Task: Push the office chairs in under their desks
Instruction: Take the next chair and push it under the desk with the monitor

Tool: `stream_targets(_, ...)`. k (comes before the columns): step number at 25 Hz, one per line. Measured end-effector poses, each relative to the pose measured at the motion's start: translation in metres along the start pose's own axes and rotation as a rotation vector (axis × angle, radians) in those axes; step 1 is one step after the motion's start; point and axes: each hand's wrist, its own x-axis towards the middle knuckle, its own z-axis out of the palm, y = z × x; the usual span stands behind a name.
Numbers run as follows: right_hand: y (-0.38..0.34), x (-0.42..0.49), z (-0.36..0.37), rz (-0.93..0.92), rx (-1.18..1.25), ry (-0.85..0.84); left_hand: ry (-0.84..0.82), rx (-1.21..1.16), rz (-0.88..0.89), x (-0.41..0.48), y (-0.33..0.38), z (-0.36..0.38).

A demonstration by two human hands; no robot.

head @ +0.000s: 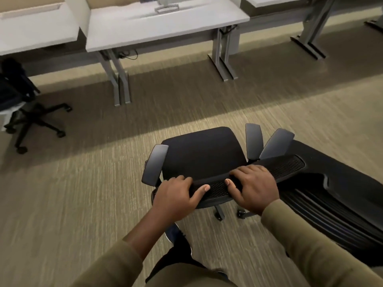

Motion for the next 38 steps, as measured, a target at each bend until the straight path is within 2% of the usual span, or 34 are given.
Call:
stream_targets(5, 0.009, 0.032, 0.007, -0.036, 0.011, 0.079, 0.155, -0.038, -0.037, 0.026, -0.011, -0.006)
stream_targets(14, 0.030, 0.131, 0.027, -0.030, -0.009, 0.087, 0.132, -0.013, -0.041, 0.118, -0.044, -0.024)
stream_targets(24, 0.038, 0.312, 0.062, 0.019, -0.004, 0.081, 0.188, 0.008, 0.055, 0.280, -0.129, -0.063)
stream_targets(28, 0.045, 0.407, 0.066, -0.001, 0.054, 0.022, 0.221, 0.019, 0.051, 0.358, -0.171, -0.084)
stream_targets(31, 0.075, 0.479, 0.069, -0.020, 0.039, -0.019, 0.224, 0.024, 0.044, 0.422, -0.196, -0.097)
stream_targets(35, 0.138, 0.566, 0.071, 0.099, -0.050, -0.054, 0.206, 0.061, -0.015, 0.503, -0.219, -0.117)
stream_targets(38, 0.172, 0.620, 0.072, 0.049, -0.008, -0.152, 0.177, 0.103, -0.077, 0.552, -0.228, -0.129)
